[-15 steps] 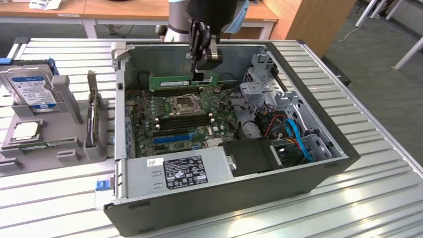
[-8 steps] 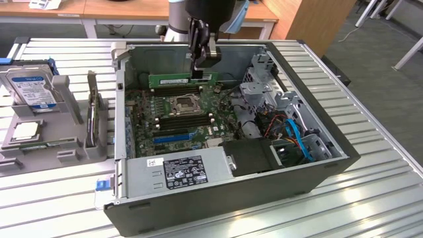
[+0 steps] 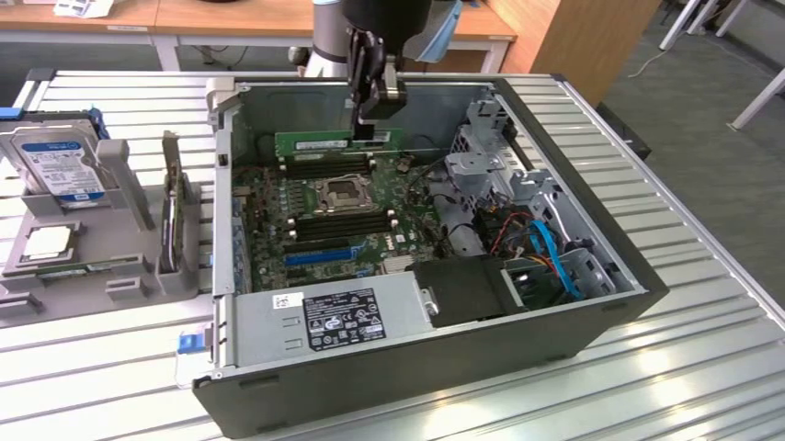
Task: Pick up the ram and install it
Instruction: 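Pick up the ram and move it above insertion slot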
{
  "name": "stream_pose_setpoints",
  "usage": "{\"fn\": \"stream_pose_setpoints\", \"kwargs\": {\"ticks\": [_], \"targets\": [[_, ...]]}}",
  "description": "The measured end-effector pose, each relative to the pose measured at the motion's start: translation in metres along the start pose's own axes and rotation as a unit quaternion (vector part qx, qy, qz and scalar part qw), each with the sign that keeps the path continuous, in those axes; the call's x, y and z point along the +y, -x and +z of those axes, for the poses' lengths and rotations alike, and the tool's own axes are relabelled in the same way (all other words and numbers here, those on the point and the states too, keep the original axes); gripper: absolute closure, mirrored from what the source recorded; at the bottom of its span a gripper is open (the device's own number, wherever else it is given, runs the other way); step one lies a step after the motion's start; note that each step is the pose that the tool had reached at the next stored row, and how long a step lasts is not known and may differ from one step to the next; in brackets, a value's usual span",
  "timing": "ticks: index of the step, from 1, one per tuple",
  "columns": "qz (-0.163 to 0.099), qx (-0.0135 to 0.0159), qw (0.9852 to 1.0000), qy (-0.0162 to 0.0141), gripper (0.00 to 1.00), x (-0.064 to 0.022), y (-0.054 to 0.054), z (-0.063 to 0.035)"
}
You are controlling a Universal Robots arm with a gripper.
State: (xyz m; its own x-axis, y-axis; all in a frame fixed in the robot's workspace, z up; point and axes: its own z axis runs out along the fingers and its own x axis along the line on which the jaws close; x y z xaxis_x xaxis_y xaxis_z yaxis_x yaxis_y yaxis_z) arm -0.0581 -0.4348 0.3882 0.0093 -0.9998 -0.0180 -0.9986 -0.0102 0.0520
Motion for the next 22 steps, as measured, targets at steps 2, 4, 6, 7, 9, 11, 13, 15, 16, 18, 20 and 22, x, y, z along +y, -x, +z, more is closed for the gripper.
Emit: {"fn": "stream_pose_setpoints", "kwargs": {"ticks": [2, 4, 6, 7, 9, 11, 13, 15, 16, 18, 20, 22], "targets": [[0.0, -0.0001, 1.0, 0.0, 0.88, -0.0001, 0.003, 0.0003], [0.0, -0.0001, 1.0, 0.0, 0.88, -0.0001, 0.006, 0.0005], [0.0, -0.0002, 1.0, 0.0, 0.88, -0.0001, 0.008, 0.0006], [0.0, -0.0002, 1.0, 0.0, 0.88, -0.0001, 0.009, 0.0007], [0.0, -0.0002, 1.0, 0.0, 0.88, -0.0001, 0.012, 0.0008], [0.0, -0.0003, 1.0, 0.0, 0.88, -0.0002, 0.014, 0.001], [0.0, -0.0003, 1.0, 0.0, 0.88, -0.0002, 0.016, 0.0011], [0.0, -0.0003, 1.0, 0.0, 0.88, -0.0002, 0.018, 0.0013], [0.0, -0.0003, 1.0, 0.0, 0.88, -0.0002, 0.019, 0.0013], [0.0, -0.0003, 1.0, 0.0, 0.88, -0.0003, 0.019, 0.0013], [0.0, -0.0003, 1.0, 0.0, 0.88, -0.0003, 0.019, 0.0013], [0.0, -0.0004, 1.0, -0.0001, 0.88, -0.0003, 0.019, 0.0014]]}}
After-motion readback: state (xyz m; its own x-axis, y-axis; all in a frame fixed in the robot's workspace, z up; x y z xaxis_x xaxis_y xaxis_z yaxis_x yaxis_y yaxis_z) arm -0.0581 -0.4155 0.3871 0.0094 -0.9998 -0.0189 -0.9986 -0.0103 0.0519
